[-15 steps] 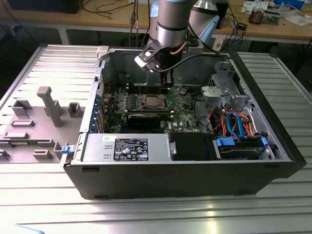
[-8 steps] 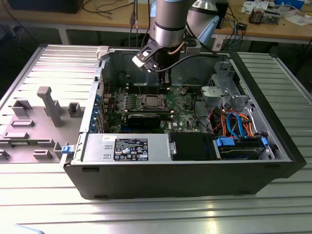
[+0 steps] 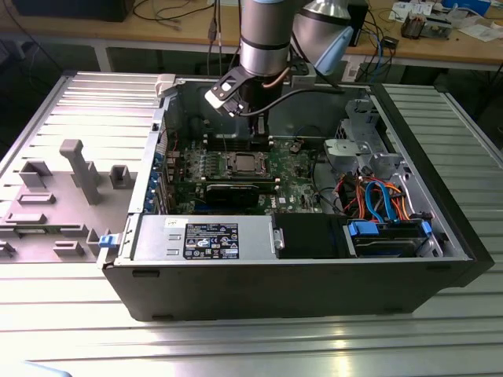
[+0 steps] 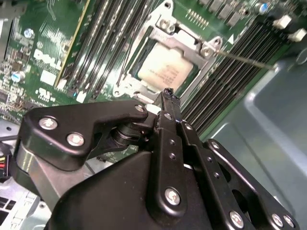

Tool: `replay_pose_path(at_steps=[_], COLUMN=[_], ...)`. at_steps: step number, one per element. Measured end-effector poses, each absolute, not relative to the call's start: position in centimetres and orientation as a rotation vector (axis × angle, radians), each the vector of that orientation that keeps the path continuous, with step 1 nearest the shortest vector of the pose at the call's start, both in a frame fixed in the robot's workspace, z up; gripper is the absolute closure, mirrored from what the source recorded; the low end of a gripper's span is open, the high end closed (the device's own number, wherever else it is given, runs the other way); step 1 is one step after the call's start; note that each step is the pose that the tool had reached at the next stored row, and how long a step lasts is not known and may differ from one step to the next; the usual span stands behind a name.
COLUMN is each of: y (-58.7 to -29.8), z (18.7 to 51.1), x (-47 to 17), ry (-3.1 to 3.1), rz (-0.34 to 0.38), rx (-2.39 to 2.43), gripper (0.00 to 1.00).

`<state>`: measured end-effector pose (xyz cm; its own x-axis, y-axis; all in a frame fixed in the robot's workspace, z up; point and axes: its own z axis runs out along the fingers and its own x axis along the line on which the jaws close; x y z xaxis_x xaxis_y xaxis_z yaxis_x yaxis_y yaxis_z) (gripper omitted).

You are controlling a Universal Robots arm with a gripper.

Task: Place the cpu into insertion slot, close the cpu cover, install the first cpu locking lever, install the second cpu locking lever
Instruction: 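Close the cpu cover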

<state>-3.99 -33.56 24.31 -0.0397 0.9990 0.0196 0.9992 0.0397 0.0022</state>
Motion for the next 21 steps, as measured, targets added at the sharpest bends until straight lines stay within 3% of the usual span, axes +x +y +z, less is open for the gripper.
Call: replay_pose_path(at_steps=[21], y=[-33.6], z=[23.4], x=[-5.4], ry=[-2.256], rz=[-0.024], rx=[-2.168], gripper=[0.89])
